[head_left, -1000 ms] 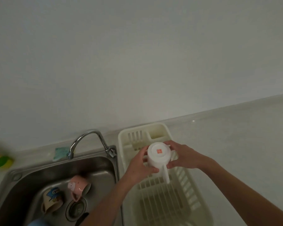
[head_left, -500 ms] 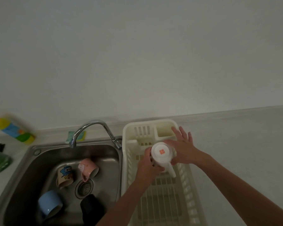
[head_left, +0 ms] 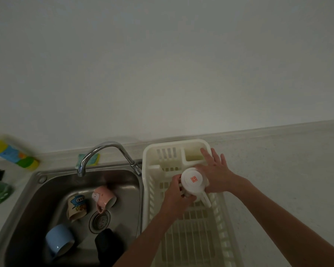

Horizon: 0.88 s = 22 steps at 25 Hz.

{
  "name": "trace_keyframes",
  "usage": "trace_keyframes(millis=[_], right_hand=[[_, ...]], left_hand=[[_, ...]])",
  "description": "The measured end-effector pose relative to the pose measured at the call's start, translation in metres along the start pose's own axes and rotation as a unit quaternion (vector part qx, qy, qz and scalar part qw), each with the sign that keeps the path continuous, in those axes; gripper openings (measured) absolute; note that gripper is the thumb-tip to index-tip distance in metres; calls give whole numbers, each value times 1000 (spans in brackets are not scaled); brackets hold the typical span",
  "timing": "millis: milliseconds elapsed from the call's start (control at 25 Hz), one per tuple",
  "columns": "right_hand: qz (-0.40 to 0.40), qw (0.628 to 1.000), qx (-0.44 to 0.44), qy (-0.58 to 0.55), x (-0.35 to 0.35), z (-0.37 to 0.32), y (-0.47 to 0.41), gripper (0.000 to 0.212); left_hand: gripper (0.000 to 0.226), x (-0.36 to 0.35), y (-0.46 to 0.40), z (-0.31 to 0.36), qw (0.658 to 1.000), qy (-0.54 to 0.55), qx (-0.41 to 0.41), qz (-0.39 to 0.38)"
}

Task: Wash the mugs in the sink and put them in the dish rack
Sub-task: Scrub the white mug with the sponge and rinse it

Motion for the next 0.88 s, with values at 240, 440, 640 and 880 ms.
trace_keyframes(millis=[240, 440, 640, 880], right_hand=[[-15, 997, 5, -75, 7, 4, 5, 96], [17, 995, -1, -103, 2, 5, 5, 100], [20, 996, -2, -83, -4, 7, 3, 101], [12, 999, -32, -34, -1, -3, 11, 101]], left_hand=[[71, 2, -4, -5, 1000, -18, 0, -1], [73, 1, -3, -3, 999, -48, -3, 13], [77, -1, -1, 2, 996, -83, -2, 34], [75, 4, 2, 14, 989, -142, -30, 3]])
Point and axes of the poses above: each hand's wrist, its own y-axis away from the middle knuckle, its own x-axis out of the back of the hand, z = x × y, the point moved 2 cm from there along -y, towards the middle knuckle, and after that the axes turned 5 degrees about z, right-handed, at the moved point
